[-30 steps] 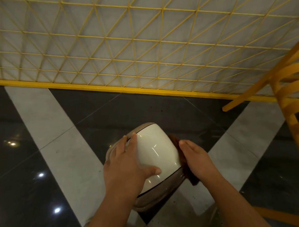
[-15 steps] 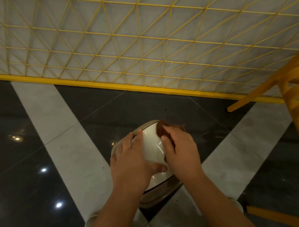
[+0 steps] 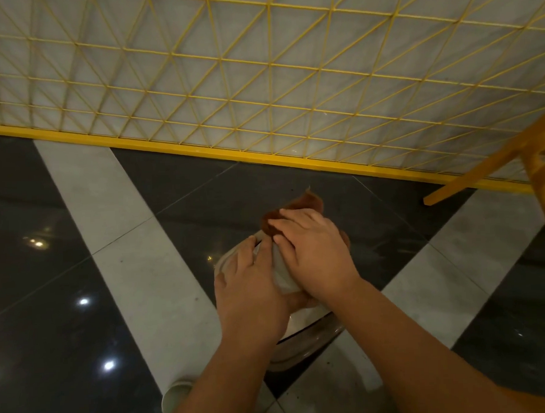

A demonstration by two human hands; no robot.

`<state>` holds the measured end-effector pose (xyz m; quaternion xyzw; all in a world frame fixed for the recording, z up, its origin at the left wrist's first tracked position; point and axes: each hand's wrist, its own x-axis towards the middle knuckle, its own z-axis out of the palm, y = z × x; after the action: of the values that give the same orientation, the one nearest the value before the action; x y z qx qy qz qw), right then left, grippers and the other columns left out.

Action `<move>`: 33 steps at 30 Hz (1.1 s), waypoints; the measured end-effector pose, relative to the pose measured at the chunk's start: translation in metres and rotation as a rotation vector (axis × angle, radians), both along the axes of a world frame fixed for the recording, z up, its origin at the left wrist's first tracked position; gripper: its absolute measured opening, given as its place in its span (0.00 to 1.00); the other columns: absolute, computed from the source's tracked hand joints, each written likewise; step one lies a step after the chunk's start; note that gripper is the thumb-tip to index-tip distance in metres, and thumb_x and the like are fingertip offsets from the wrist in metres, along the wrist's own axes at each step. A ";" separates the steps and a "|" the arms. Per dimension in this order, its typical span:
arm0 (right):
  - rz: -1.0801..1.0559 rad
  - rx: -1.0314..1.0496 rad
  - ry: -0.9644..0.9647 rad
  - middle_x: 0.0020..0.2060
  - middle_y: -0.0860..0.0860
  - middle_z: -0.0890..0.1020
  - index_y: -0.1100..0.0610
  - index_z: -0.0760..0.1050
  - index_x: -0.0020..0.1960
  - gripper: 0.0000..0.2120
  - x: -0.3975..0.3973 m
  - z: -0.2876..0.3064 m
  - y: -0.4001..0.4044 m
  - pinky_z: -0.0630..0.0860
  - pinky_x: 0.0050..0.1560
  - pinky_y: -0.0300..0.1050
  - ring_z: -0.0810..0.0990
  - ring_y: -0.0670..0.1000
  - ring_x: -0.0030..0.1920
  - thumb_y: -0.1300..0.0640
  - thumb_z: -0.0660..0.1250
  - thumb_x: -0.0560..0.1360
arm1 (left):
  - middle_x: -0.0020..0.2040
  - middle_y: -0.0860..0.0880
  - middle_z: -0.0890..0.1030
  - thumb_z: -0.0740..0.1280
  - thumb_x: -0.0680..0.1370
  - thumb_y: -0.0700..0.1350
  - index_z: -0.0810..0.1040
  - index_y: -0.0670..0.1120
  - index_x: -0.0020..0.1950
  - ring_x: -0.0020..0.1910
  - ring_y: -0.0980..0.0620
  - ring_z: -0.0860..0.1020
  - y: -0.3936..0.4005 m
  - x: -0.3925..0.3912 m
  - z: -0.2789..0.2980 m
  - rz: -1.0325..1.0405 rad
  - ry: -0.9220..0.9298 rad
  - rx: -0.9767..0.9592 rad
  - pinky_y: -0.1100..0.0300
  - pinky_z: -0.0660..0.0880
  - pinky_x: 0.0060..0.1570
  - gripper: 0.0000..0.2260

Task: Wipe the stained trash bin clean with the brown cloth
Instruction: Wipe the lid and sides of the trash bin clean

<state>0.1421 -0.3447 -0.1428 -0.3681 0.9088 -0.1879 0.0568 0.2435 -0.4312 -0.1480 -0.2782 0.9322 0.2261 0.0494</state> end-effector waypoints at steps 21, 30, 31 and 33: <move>-0.467 -0.176 -0.205 0.66 0.46 0.73 0.47 0.70 0.68 0.21 0.071 -0.002 0.071 0.61 0.67 0.43 0.68 0.44 0.65 0.46 0.52 0.79 | 0.75 0.53 0.57 0.69 0.57 0.74 0.43 0.60 0.73 0.73 0.47 0.58 -0.001 -0.007 0.000 0.020 -0.078 0.067 0.44 0.60 0.70 0.53; -0.592 -0.220 -0.774 0.57 0.48 0.78 0.47 0.74 0.64 0.16 -0.026 -0.014 0.039 0.66 0.53 0.43 0.72 0.44 0.48 0.45 0.54 0.81 | 0.74 0.54 0.59 0.69 0.56 0.74 0.46 0.61 0.73 0.72 0.47 0.60 -0.002 -0.006 -0.001 0.015 -0.052 0.041 0.43 0.61 0.69 0.53; -0.653 -0.221 -0.830 0.56 0.48 0.78 0.47 0.74 0.63 0.17 -0.023 -0.015 0.048 0.66 0.53 0.44 0.72 0.45 0.48 0.44 0.54 0.81 | 0.74 0.54 0.59 0.69 0.57 0.74 0.46 0.61 0.73 0.72 0.47 0.60 -0.002 -0.007 -0.001 0.015 -0.053 0.039 0.43 0.61 0.69 0.52; -0.751 -0.238 -0.831 0.54 0.47 0.77 0.47 0.73 0.64 0.18 -0.005 -0.018 0.062 0.68 0.54 0.44 0.72 0.44 0.48 0.44 0.53 0.81 | 0.74 0.54 0.59 0.68 0.57 0.74 0.46 0.61 0.73 0.72 0.47 0.60 -0.002 -0.008 0.000 0.013 -0.064 0.033 0.43 0.59 0.69 0.52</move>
<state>0.1369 -0.2826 -0.1609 0.0811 0.8513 -0.4250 0.2967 0.2356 -0.4333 -0.1484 -0.2904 0.9246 0.2327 0.0821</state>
